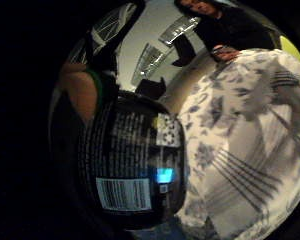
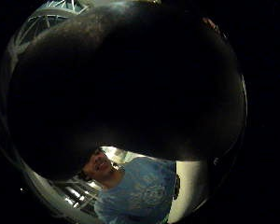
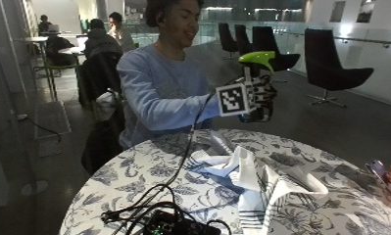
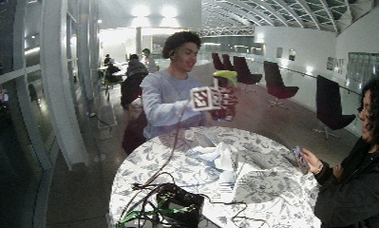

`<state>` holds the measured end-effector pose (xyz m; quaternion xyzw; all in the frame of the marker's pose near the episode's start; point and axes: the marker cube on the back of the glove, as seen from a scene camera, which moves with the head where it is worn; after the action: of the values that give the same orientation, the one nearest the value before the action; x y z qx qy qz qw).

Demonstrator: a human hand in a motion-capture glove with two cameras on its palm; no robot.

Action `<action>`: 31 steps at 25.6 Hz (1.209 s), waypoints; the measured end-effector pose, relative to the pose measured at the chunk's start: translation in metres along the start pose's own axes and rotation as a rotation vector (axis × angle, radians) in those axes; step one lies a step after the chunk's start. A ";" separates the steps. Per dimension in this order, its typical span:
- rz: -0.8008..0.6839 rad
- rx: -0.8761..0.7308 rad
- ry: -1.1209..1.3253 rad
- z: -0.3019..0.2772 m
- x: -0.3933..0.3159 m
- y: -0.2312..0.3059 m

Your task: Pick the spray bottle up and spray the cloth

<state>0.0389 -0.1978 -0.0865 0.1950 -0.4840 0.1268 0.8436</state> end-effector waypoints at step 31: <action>0.050 -0.055 0.043 0.019 0.029 0.065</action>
<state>0.0132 -0.1476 -0.0394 0.1567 -0.4738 0.1384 0.8554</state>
